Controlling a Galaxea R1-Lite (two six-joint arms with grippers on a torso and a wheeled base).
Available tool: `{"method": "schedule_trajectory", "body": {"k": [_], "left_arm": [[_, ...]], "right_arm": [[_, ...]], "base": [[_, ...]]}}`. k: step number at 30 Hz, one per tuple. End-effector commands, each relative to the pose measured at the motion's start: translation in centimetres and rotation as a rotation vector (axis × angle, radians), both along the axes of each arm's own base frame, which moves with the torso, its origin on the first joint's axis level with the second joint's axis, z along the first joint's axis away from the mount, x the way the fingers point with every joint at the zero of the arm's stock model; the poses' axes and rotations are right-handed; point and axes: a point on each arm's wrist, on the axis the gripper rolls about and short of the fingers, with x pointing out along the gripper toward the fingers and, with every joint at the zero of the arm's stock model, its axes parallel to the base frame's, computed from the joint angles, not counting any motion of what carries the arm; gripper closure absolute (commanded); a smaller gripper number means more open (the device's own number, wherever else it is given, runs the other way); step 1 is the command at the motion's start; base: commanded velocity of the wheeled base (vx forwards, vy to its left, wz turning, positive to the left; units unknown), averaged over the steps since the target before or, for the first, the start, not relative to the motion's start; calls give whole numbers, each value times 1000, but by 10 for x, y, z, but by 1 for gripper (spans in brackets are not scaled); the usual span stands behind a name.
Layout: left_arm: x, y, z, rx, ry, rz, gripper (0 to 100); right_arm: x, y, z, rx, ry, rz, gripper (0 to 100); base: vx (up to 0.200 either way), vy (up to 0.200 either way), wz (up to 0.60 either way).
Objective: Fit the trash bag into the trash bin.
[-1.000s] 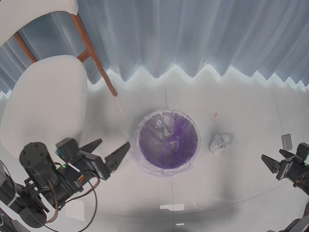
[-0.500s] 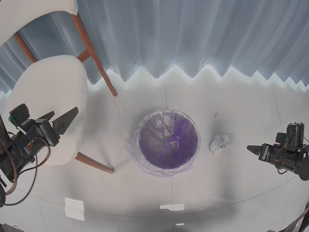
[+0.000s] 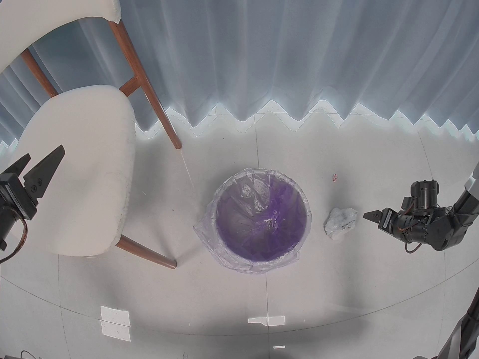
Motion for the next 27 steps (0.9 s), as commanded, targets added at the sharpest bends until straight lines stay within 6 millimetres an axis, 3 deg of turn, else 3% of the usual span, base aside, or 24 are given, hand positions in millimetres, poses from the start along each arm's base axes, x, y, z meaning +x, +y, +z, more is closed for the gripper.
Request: {"method": "schedule_trajectory", "body": {"k": [1,20,27], "left_arm": [[-7,2,2,42,-25,14,0],[-22,8,2,75,-68,75,0],[-27,10,4,67,-87,94,0]], "right_arm": [[25,-7,-35,15,60,-11,0],[111,-19,-88,-5,-7,-19,0],[125,-17,-108,-14,-2,-23,0]], "base": [[0,0,0],[0,0,0],[0,0,0]]}}
